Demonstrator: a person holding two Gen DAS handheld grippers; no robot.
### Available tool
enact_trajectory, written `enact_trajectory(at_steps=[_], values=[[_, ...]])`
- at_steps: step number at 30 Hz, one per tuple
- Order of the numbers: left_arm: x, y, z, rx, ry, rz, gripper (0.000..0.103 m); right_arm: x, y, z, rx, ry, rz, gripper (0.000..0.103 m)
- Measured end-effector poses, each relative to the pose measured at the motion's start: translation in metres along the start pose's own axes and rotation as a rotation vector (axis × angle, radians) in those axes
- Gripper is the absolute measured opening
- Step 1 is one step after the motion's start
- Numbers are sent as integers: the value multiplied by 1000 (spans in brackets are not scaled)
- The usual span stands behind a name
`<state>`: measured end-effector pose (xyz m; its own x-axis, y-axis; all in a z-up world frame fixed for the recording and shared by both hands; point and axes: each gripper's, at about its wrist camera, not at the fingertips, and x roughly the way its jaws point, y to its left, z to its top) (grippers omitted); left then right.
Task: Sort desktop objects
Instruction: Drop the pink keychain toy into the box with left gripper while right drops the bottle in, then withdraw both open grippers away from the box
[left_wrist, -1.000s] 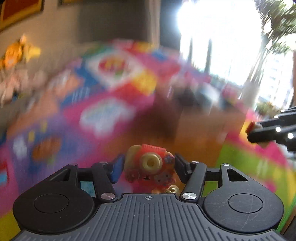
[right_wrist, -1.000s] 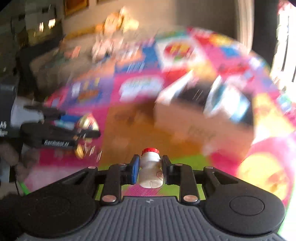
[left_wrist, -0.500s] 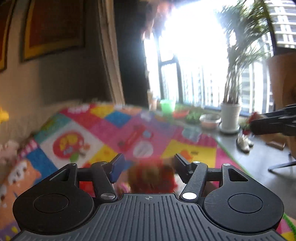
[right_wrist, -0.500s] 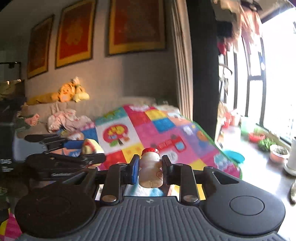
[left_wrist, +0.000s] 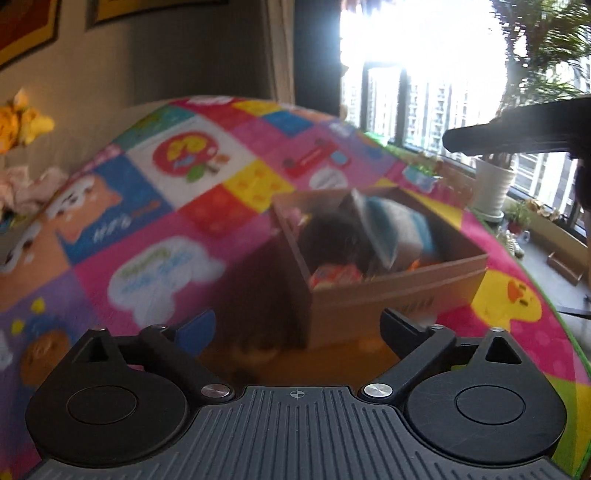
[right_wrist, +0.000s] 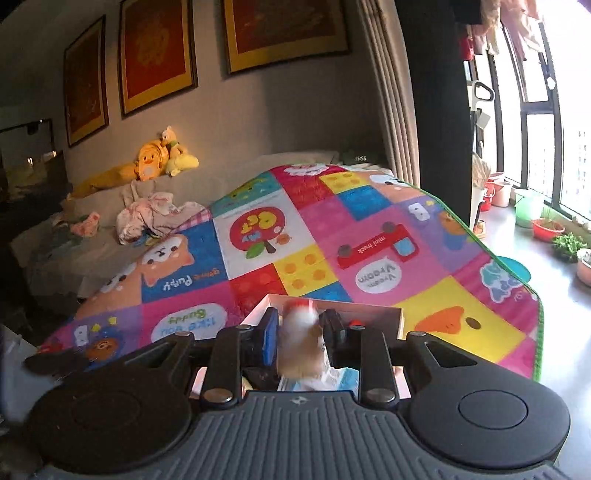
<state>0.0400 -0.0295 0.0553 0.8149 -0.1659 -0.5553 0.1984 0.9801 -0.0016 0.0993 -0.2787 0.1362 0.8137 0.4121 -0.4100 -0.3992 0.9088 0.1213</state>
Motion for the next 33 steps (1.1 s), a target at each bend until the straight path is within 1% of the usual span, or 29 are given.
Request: enact_trajectory(at_steps=[1,3,7,9,10,12,13,15,17,20,22,24,26,28,33], values=[[-4,3,-5,-13,11,0,100,6,2,0,1,8,-10,34],[-8,7,-11,-32,29,-7,101,9,3,-1,20,15,-14,46],[-9,10,-22,-51,41,-15,103,1,1,-10,44,22,-41,56],[-9,11,-29,-56,39,-22,103,-7,4,-20,35,36,-66,68],[-11,11,-34,-59,42,-29,103,-10,7,-27,24,42,-85,71],[-10,11,-42,-72,64,-36,103,-14,16,-43,-10,64,-109,82],[-9,11,-47,-79,80,-35,103,-15,21,-52,-18,78,-113,85],[-7,12,-54,-81,86,-20,103,-15,31,-73,-17,113,-113,93],[-5,11,-59,-61,83,6,103,-8,41,-92,-8,157,-104,100],[-6,13,-62,-58,63,47,103,11,58,-115,-3,243,-101,101],[-2,16,-62,-59,65,82,103,22,68,-125,-18,279,-107,103],[5,21,-63,-73,80,129,103,33,76,-130,-34,290,-128,103],[13,25,-63,-104,110,159,103,41,81,-133,-58,309,-165,103],[14,26,-62,-117,105,178,103,51,83,-138,-77,333,-198,103],[16,27,-62,-118,103,189,103,54,71,-138,-17,326,-178,103]])
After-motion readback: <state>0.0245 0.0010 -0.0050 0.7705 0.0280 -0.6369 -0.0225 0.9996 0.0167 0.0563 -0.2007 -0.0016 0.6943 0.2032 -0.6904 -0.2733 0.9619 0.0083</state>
